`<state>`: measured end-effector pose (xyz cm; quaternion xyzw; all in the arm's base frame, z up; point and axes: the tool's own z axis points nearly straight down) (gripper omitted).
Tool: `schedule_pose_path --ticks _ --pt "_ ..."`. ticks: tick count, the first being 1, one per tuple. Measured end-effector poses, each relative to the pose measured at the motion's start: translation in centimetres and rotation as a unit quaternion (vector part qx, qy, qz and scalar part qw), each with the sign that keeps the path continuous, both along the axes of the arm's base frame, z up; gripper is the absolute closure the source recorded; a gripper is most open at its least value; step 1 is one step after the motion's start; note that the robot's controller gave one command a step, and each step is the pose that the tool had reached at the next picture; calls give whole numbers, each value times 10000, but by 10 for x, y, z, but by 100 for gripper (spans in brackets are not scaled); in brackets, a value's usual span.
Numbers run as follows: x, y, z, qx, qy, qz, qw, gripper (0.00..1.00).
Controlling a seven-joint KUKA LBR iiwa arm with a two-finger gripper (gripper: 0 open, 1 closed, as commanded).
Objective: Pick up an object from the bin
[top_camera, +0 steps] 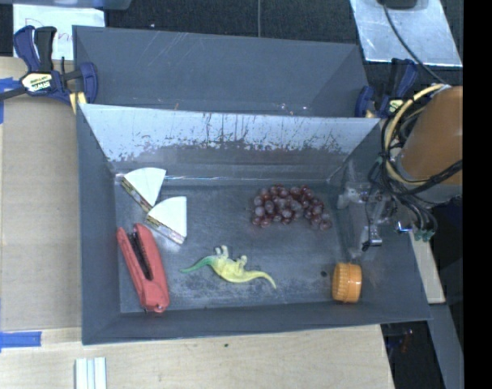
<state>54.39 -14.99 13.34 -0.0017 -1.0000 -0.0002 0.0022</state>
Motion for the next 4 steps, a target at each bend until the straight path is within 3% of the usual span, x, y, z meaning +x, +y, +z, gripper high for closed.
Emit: schedule_pose_path --ticks 1,2,3,4 --pt "2 1 4 -8 -41 17 10000 0" --pt "42 78 -50 -15 -69 473 9989 0" --pt "-23 39 -36 -18 -51 1443 9895 0" --pt "11 89 -33 -15 -74 1012 9948 0"
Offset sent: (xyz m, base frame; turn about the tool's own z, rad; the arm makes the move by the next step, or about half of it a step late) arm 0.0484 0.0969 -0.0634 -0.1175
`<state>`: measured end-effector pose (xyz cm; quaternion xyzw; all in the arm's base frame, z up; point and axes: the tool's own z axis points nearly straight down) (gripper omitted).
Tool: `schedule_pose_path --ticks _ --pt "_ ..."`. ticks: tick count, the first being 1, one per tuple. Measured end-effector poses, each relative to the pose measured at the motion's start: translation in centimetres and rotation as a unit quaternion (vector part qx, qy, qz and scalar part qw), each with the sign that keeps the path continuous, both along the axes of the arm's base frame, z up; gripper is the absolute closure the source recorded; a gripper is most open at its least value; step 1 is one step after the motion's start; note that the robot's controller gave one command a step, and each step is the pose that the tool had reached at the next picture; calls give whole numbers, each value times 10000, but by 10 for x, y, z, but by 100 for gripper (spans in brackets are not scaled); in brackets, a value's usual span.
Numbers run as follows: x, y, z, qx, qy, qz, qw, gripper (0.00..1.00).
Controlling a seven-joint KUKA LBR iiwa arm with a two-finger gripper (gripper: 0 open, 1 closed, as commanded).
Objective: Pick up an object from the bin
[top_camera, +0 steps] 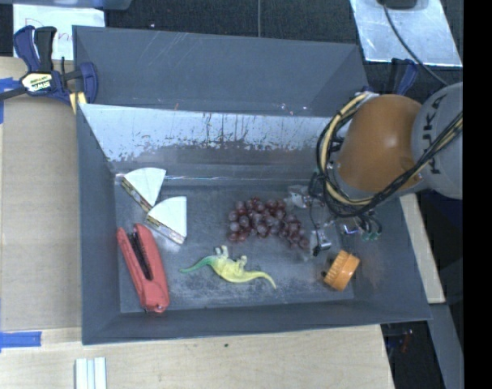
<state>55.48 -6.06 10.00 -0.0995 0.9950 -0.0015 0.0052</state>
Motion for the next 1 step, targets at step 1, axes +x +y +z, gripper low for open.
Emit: schedule_pose_path --ticks 1 --pt "37 14 -30 -27 12 -407 9992 0"
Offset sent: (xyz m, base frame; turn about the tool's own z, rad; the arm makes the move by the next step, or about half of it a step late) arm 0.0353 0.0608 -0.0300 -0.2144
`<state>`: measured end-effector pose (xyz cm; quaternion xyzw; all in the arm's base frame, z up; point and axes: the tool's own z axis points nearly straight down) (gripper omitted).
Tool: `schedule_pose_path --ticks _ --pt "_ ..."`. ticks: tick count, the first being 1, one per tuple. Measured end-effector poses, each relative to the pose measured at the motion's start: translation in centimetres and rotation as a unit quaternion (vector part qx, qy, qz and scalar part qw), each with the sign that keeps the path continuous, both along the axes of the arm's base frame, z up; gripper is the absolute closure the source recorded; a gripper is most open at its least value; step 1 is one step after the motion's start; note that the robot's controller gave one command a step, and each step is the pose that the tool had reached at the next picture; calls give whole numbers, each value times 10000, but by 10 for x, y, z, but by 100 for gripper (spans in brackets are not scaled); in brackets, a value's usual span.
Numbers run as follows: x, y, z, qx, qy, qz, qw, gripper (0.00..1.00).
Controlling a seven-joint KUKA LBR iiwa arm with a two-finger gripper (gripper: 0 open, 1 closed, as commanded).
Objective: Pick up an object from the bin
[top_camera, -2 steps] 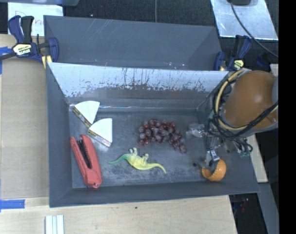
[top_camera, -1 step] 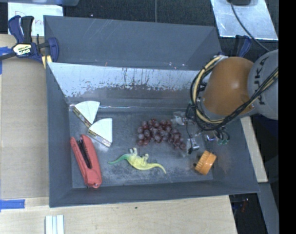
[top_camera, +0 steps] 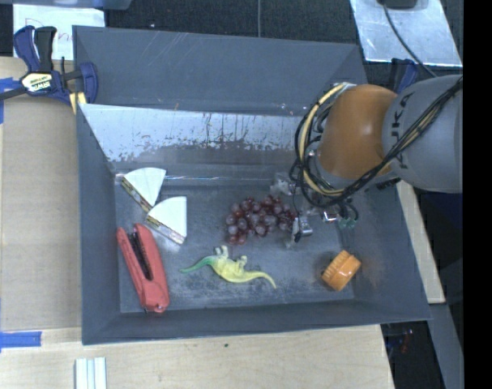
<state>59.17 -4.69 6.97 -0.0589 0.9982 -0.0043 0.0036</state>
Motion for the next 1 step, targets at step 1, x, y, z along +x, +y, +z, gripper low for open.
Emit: schedule_pose_path --ticks 1 --pt "0 47 1 14 -52 1466 9892 100"
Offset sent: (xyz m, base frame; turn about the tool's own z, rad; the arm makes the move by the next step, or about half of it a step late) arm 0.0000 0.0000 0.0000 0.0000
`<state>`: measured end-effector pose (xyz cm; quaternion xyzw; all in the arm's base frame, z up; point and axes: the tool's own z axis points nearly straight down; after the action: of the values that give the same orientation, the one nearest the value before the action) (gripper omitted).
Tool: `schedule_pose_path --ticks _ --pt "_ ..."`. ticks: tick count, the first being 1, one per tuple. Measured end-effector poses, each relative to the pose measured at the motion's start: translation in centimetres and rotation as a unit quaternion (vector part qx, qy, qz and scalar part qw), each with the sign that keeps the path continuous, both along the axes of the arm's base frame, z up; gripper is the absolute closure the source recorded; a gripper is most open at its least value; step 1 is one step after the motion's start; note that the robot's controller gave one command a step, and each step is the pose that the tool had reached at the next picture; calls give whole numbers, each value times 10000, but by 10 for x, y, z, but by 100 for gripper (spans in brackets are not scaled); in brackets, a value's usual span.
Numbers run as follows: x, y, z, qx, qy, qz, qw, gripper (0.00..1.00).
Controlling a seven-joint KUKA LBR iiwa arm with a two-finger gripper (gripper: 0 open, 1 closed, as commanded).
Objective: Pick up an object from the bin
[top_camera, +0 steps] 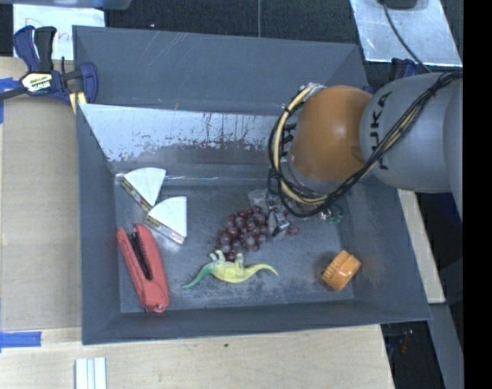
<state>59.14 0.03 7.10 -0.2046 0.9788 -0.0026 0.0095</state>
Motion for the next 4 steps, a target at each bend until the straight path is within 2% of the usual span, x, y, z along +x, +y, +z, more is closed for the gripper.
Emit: schedule_pose_path --ticks 3,4 --pt "0 0 15 -1 -18 1 10000 100" --pt "-2 0 59 1 18 -6 10000 100"
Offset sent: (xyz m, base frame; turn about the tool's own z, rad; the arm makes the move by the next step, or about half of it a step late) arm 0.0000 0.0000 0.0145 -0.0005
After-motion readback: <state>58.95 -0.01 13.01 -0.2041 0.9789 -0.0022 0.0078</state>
